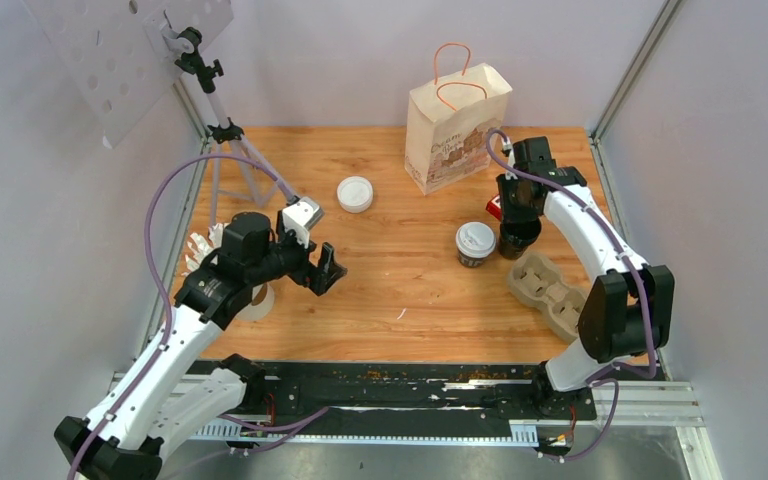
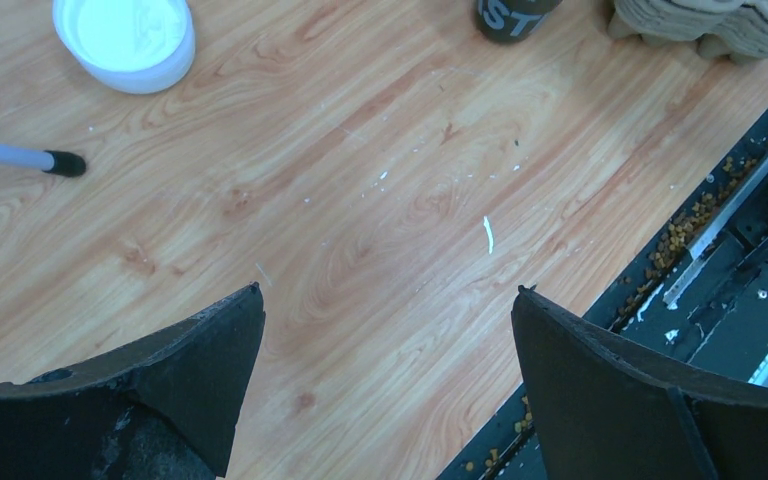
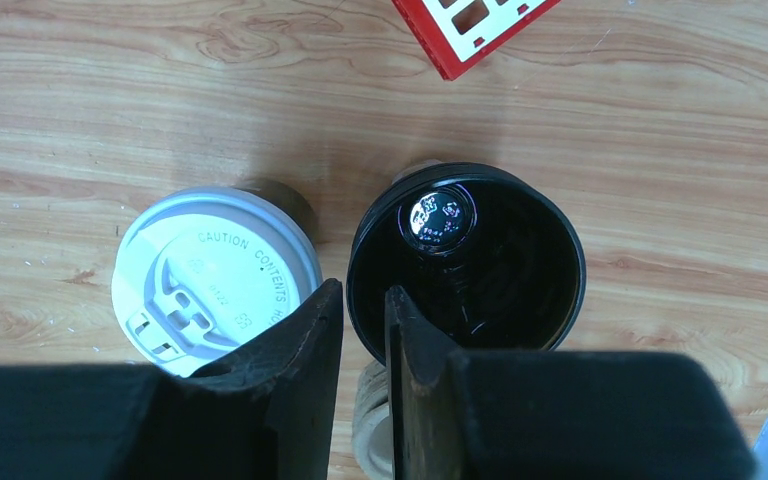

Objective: Pack the takeout coffee

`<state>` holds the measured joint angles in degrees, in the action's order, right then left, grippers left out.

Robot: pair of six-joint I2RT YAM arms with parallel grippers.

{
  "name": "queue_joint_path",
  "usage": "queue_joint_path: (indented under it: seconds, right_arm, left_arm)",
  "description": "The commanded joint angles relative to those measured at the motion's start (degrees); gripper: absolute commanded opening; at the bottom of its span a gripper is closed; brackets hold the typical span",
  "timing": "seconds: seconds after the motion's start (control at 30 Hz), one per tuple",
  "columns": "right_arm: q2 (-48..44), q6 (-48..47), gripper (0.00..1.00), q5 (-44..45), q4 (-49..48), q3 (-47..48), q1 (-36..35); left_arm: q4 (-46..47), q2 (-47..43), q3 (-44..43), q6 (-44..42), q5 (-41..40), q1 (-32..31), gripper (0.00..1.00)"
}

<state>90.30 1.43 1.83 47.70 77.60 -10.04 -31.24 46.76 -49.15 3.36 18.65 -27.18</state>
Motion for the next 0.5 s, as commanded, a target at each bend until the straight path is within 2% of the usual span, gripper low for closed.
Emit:
queue_joint_path:
  seconds: [0.0, 0.23, 0.47]
  right_arm:
    - [0.76, 0.20, 0.22, -0.94, -1.58, 1.41, 0.27]
    - [0.89, 0.03, 0.22, -0.37, -1.80, 1.23, 0.29]
    - [1.63, -0.07, 0.22, -0.93, -1.90, 0.71, 0.29]
  left_arm:
    - [2.67, -1.67, -0.88, -0.27, 1.79, 0.20, 1.00]
    - [-0.64, -1.37, -3.84, 1.21, 5.52, 0.20, 1.00]
    - [-1.27, -1.64, -3.90, 1.38, 5.56, 0.20, 1.00]
